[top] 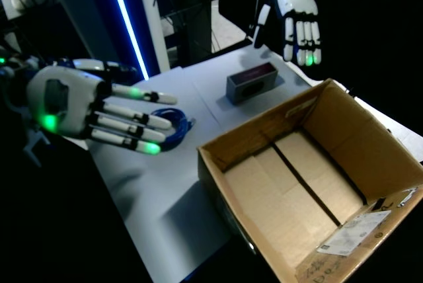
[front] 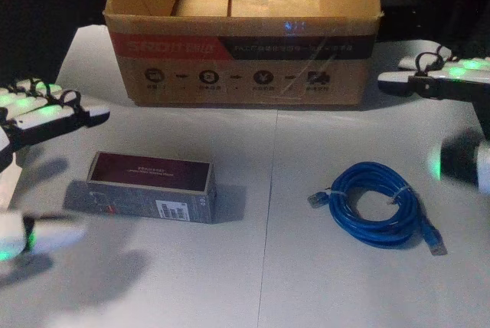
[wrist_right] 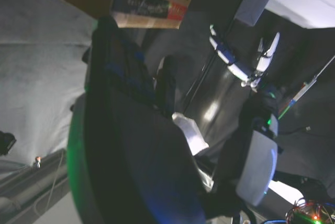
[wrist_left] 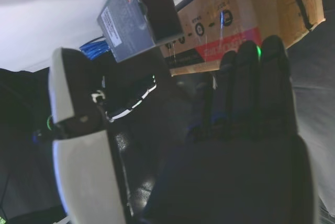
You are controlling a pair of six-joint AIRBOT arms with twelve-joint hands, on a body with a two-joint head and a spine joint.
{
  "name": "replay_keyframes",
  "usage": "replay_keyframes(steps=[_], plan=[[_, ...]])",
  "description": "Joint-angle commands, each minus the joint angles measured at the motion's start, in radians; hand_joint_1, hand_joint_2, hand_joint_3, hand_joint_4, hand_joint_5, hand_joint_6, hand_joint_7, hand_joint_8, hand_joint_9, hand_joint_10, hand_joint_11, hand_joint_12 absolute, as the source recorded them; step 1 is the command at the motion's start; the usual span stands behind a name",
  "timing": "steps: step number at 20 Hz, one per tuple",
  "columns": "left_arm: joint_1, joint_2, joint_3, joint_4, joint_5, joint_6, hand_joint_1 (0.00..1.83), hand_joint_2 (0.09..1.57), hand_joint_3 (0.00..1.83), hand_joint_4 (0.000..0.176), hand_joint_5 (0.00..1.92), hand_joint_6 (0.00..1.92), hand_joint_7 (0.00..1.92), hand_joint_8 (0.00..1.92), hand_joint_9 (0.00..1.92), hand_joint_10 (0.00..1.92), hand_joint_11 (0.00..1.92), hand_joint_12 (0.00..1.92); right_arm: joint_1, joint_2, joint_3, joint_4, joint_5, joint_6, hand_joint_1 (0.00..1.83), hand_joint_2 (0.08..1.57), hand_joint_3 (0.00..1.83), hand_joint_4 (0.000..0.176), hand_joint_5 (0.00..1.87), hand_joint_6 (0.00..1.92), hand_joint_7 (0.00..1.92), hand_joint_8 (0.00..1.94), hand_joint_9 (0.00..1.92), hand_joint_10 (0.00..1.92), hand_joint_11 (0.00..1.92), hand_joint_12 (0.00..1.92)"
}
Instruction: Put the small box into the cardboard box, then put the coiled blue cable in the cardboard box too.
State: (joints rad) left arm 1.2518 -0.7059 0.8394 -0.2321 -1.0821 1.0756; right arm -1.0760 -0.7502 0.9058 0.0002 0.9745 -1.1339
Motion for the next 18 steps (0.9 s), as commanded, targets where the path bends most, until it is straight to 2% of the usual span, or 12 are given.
replay_keyframes(steps=[1,4,6,8,10,12,13,14,15,16,17,18], plan=[[-0.012,0.000,0.004,-0.002,-0.120,-0.002,0.09,1.06,0.00,0.176,0.25,0.01,0.16,0.00,0.08,0.01,0.00,0.02,0.013,-0.001,0.004,0.014,0.118,0.005,0.03,1.38,0.00,0.136,0.34,0.00,0.24,0.00,0.13,0.01,0.00,0.13],[-0.021,0.001,0.012,0.005,-0.108,-0.002,0.14,1.06,0.00,0.176,0.26,0.00,0.16,0.00,0.08,0.00,0.01,0.03,0.013,-0.001,0.006,0.014,0.117,0.005,0.06,1.37,0.00,0.137,0.33,0.00,0.24,0.00,0.14,0.00,0.00,0.22],[-0.040,0.001,0.014,0.025,-0.102,-0.003,0.23,1.03,0.00,0.176,0.25,0.00,0.14,0.00,0.08,0.00,0.02,0.03,0.017,-0.001,0.007,0.014,0.114,0.005,0.03,1.38,0.00,0.144,0.33,0.00,0.24,0.00,0.13,0.00,0.00,0.17],[-0.088,-0.013,0.021,0.072,-0.081,-0.003,0.54,0.92,0.00,0.176,0.25,0.00,0.12,0.00,0.05,0.00,0.00,0.00,0.018,-0.002,0.007,0.014,0.113,0.005,0.03,1.38,0.00,0.139,0.34,0.00,0.24,0.00,0.11,0.00,0.00,0.05],[-0.154,-0.041,0.042,0.125,-0.033,-0.022,0.71,0.81,0.00,0.176,0.29,0.01,0.26,0.02,0.20,0.02,0.11,0.05,0.018,-0.003,0.007,0.014,0.113,0.005,0.07,1.38,0.00,0.134,0.35,0.00,0.24,0.00,0.12,0.00,0.01,0.02],[-0.211,-0.084,0.083,0.185,0.014,-0.094,0.66,0.85,0.00,0.176,0.33,0.00,0.39,0.00,0.35,0.01,0.20,0.12,0.018,-0.004,0.007,0.014,0.113,0.005,0.08,1.38,0.00,0.134,0.36,0.01,0.24,0.00,0.13,0.01,0.01,0.02],[-0.235,-0.112,0.108,0.210,0.034,-0.133,0.74,0.87,0.00,0.163,0.34,0.00,0.43,0.00,0.43,0.00,0.16,0.59,0.018,-0.006,0.007,0.014,0.113,0.005,0.08,1.37,0.00,0.136,0.36,0.01,0.24,0.00,0.13,0.01,0.02,0.02],[-0.249,-0.129,0.120,0.217,0.048,-0.142,0.81,0.86,0.00,0.144,0.35,0.00,0.46,0.00,0.49,0.01,0.15,0.85,0.018,-0.007,0.007,0.014,0.113,0.005,0.05,1.38,0.00,0.138,0.38,0.01,0.25,0.00,0.14,0.01,0.04,0.04],[-0.268,-0.149,0.133,0.223,0.070,-0.143,0.94,0.85,0.00,0.081,0.42,0.00,0.54,0.00,0.60,0.03,0.25,1.10,0.018,-0.007,0.007,0.014,0.113,0.005,0.01,1.38,0.00,0.142,0.41,0.00,0.26,0.00,0.16,0.00,0.01,0.22],[-0.294,-0.178,0.153,0.228,0.106,-0.144,0.98,0.91,0.00,0.068,0.46,0.00,0.61,0.01,0.70,0.06,0.38,1.24,0.018,-0.007,0.007,0.014,0.113,0.005,0.00,1.38,0.00,0.139,0.43,0.00,0.27,0.00,0.16,0.00,0.00,0.34],[-0.306,-0.191,0.163,0.229,0.122,-0.145,1.00,0.92,0.00,0.060,0.50,0.00,0.67,0.02,0.76,0.10,0.42,1.30,0.018,-0.007,0.007,0.014,0.113,0.005,0.00,1.38,0.00,0.142,0.43,0.00,0.27,0.00,0.16,0.00,0.00,0.35],[-0.317,-0.209,0.178,0.229,0.140,-0.146,1.03,0.95,0.00,0.039,0.57,0.00,0.75,0.00,0.71,0.40,0.47,1.32,0.018,-0.007,0.007,0.014,0.113,0.005,0.00,1.38,0.00,0.135,0.44,0.00,0.28,0.00,0.17,0.00,0.00,0.41]])
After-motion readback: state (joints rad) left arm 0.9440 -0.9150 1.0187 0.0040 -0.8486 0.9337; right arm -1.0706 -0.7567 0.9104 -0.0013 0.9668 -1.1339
